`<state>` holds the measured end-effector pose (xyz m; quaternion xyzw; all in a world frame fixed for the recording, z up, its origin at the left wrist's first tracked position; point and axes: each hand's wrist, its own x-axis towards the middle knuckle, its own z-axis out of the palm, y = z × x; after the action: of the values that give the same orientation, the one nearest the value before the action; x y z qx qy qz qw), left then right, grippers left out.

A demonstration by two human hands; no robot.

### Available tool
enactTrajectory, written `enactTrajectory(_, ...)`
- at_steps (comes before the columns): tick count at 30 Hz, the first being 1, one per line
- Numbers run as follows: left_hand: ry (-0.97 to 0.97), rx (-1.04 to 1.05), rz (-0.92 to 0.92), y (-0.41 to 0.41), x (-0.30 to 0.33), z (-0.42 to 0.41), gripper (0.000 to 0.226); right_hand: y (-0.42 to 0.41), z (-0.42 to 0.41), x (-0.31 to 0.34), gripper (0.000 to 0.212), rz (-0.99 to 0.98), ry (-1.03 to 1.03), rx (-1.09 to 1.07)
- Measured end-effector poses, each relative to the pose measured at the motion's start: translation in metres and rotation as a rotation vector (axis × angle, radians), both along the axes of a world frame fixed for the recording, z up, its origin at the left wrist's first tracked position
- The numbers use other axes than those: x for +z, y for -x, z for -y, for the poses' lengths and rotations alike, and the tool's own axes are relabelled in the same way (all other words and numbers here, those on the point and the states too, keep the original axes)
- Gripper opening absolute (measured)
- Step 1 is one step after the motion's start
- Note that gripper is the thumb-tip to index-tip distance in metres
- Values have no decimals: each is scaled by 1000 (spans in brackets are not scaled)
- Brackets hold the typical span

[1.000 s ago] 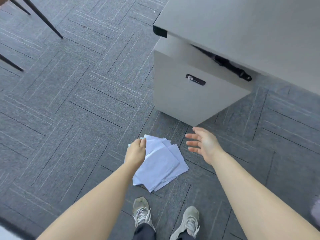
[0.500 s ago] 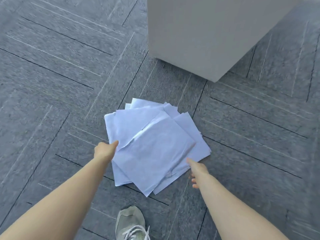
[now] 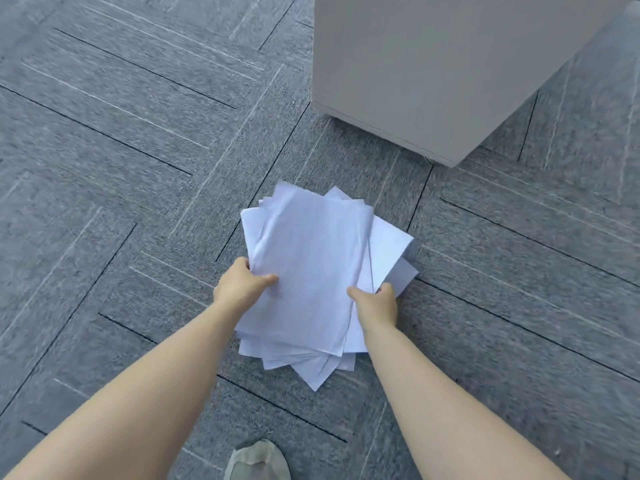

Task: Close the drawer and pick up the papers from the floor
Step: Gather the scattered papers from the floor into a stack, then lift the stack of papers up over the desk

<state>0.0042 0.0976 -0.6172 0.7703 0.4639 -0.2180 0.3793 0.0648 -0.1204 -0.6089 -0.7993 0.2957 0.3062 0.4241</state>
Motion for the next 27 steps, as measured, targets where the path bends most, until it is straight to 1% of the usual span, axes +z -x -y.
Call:
enactTrajectory(2, 134, 71, 36, -2, -3, -3, 36, -2, -5, -3, 67, -11, -19, -165)
enactTrajectory(3, 216, 98, 47, -4, -3, -2, 31, -3, -4, -5, 72, -12, -8, -243)
enactTrajectory(5, 319, 104, 65, -2, -6, 4, 27, -4, -1, -6, 73, -29, 35, -299)
enactTrajectory(6, 339, 96, 95, 0, -9, 8, 30, -4, 2, -6, 73, -42, 65, -300)
enactTrajectory(8, 337, 73, 159, 4, -12, 13, 36, -3, 7, -6, 74, -66, 132, -308)
enactTrajectory(10, 342, 79, 222, 6, 1, 18, 39, -1, 13, -6, 74, -58, 132, -308)
enactTrajectory(13, 419, 150, 310, 3, 46, 17, 40, -1, 19, 8, 71, -70, -35, -205)
enactTrajectory(15, 460, 153, 362, 3, 95, 9, 33, -2, 21, 31, 82, -43, -179, -158)
enactTrajectory(17, 494, 148, 410, 0, 158, -2, 28, -8, 20, 86, 99, -41, -345, -187)
enactTrajectory(18, 506, 158, 432, -2, 193, -6, 29, -14, 20, 121, 98, -19, -414, -198)
enactTrajectory(19, 514, 173, 453, -6, 231, -11, 30, -22, 24, 149, 91, 11, -465, -194)
enactTrajectory(22, 504, 192, 546, -25, 352, -24, 31, -52, 19, 296, 73, 148, -518, -137)
enactTrajectory(24, 493, 187, 589, -43, 437, -30, 36, -71, 15, 403, 55, 213, -625, -110)
enactTrajectory(27, 510, 155, 634, -70, 559, -33, 40, -95, 11, 552, 42, 277, -747, -46)
